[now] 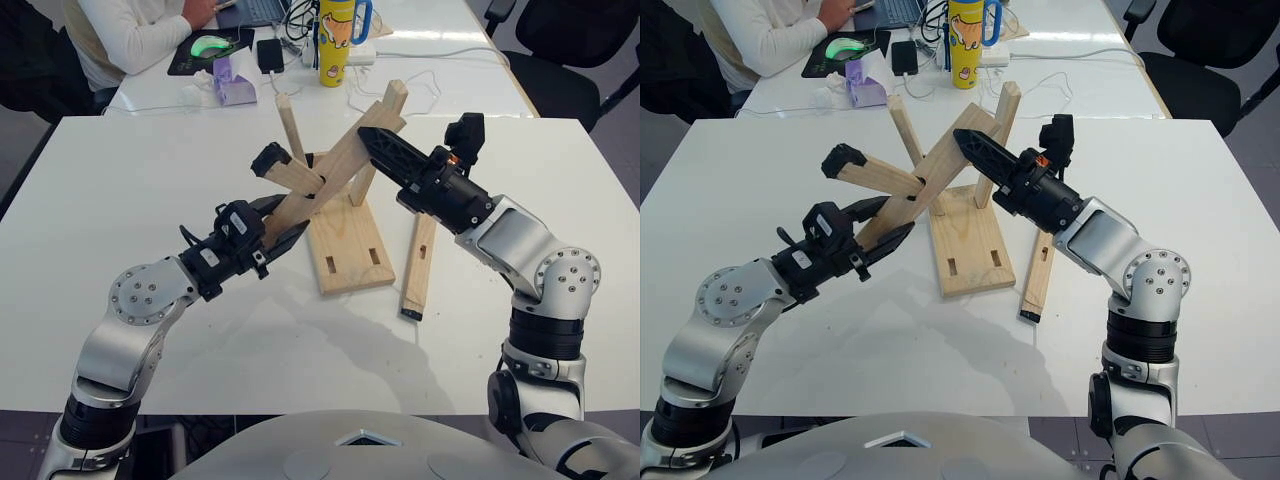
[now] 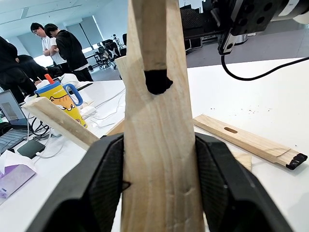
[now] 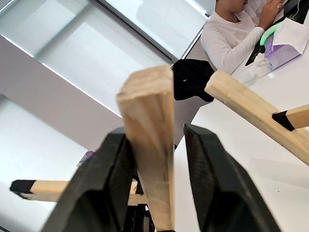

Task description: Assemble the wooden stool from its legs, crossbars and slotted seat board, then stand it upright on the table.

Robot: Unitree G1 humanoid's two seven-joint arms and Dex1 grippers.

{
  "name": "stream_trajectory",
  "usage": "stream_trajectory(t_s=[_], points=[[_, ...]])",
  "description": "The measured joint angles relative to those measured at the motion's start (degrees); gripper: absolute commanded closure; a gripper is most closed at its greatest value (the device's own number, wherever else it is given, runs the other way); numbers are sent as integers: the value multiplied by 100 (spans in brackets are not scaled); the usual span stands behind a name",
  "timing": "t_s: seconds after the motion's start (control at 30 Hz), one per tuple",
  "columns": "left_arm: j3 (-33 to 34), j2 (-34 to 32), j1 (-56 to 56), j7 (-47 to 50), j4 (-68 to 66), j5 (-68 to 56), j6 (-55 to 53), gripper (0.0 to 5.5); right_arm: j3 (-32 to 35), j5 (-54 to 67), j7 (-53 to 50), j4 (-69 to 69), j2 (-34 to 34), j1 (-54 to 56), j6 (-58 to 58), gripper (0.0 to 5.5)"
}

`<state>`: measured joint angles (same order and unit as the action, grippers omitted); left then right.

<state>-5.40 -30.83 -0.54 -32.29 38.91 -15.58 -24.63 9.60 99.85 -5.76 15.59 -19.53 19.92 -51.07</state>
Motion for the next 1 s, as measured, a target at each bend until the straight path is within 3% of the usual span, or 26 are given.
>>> stream_trajectory(t_s=[0.07, 0.33, 0.37, 0.47, 0.63, 0.9, 1.0], points=[[-3, 1, 13, 5, -6, 8, 0, 344, -3, 15, 14, 3, -4, 1, 16, 444], [-21, 4, 32, 8, -33, 25, 46, 344, -6, 18, 35, -2, -59, 2, 44, 446], [-24, 4, 31, 8, -36, 36, 52, 307, -9, 18, 43, -4, -70, 2, 44, 446], [-20, 6, 7, 49, -126, 57, 52, 262, 16, -13, 73, -49, -105, 6, 90, 446], [25, -8, -100, 54, -281, 99, 12, 259, 90, -550, 128, -137, -252, 41, 217, 446], [573, -163, -1016, 72, -830, 244, 349, 259, 1114, -1092, 272, 54, -1458, -923, 85, 446], [661, -77, -1156, 201, -858, 285, 438, 259, 1200, -1158, 266, 242, -1721, -931, 22, 446]])
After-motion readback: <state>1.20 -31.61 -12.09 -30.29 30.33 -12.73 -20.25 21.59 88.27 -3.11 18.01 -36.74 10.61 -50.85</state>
